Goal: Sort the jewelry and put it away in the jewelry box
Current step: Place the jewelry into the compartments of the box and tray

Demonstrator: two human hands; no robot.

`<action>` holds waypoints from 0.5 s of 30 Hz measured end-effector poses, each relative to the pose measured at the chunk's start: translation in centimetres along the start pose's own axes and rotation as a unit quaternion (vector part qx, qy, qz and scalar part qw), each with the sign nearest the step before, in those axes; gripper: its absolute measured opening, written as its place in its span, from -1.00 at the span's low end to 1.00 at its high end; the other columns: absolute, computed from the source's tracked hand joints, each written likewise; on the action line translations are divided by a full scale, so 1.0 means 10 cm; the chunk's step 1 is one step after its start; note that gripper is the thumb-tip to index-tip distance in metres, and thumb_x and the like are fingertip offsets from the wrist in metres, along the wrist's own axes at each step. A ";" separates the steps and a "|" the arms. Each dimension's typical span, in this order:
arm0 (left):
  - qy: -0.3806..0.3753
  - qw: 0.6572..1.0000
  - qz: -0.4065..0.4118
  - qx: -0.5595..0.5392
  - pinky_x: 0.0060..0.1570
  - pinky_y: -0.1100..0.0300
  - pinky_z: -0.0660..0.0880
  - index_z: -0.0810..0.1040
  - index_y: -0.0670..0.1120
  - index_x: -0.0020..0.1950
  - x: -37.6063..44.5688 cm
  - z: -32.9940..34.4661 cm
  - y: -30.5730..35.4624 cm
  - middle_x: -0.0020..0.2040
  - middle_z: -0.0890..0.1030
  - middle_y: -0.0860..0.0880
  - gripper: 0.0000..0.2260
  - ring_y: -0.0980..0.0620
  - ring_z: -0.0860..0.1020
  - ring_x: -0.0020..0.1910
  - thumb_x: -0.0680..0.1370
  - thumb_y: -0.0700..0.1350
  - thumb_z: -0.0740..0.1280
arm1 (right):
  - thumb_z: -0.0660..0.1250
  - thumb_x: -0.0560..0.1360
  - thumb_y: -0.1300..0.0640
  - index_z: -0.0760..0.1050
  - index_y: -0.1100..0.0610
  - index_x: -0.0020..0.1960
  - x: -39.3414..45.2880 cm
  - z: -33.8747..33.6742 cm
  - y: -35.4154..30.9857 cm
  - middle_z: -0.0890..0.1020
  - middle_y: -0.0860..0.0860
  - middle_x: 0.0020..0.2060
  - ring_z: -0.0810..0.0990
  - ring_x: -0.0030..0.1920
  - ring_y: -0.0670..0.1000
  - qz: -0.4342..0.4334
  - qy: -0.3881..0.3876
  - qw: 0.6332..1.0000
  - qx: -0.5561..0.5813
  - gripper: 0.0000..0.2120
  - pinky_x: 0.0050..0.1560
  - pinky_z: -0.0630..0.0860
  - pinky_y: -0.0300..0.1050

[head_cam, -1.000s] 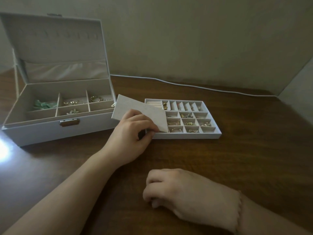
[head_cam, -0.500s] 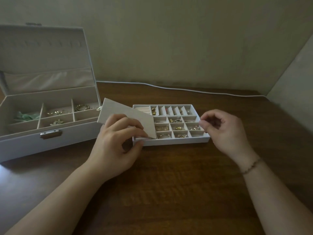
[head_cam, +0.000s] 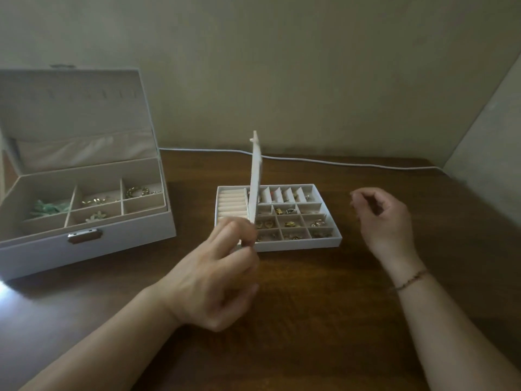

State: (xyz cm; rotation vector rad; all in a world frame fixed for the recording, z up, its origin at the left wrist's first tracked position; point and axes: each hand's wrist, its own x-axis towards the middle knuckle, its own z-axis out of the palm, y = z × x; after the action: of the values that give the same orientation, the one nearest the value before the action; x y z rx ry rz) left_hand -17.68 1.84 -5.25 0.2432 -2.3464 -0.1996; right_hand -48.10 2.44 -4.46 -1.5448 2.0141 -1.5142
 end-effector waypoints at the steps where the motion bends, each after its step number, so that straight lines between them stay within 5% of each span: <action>1: -0.008 1.000 -0.002 -0.004 0.05 -0.13 0.52 0.37 -0.03 -0.08 -0.01 0.01 0.00 0.08 0.35 -0.02 -0.80 -0.10 0.44 0.10 0.46 -0.14 0.39 | 0.26 0.58 0.00 0.56 -0.05 0.04 0.00 0.00 0.00 0.61 -0.17 -0.15 0.57 -0.12 -0.17 0.006 0.005 1.000 0.007 -0.88 -0.21 0.42 -0.30; 7: 0.049 0.993 -0.061 0.092 -0.14 0.15 0.49 0.49 -0.07 -0.13 0.03 0.06 -0.05 -0.07 0.48 -0.01 -0.93 0.00 0.46 -0.09 0.51 -0.18 0.37 | 0.22 0.61 0.02 0.53 -0.03 0.15 -0.02 -0.05 -0.05 0.59 -0.18 -0.08 0.56 -0.11 -0.18 0.001 0.043 0.999 0.014 -0.83 -0.21 0.44 -0.34; 11: -0.027 0.967 -0.209 0.143 0.15 0.10 0.52 0.58 0.03 0.16 0.12 0.13 -0.21 0.22 0.52 0.06 -0.81 0.07 0.40 0.25 0.55 -0.02 0.42 | 0.24 0.60 0.07 0.55 -0.04 0.13 0.00 -0.03 -0.03 0.59 -0.17 -0.05 0.53 -0.15 -0.21 0.017 0.010 1.000 -0.017 -0.84 -0.28 0.39 -0.40; 15: -0.113 0.930 -0.320 0.144 0.44 0.01 0.30 0.35 0.16 0.47 0.35 0.32 -0.39 0.54 0.29 0.13 -0.56 0.03 0.23 0.54 0.61 0.23 0.23 | 0.31 0.56 0.05 0.49 -0.13 0.24 -0.02 0.05 0.00 0.51 -0.15 0.22 0.48 0.11 -0.17 0.028 -0.141 0.981 -0.127 -0.74 -0.08 0.44 -0.33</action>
State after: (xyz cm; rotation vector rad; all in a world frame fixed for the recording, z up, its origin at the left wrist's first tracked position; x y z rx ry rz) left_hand -21.91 -2.52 -5.95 1.1902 -2.4392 -0.1990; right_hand -47.70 2.30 -4.78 -1.6663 2.1230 -0.9804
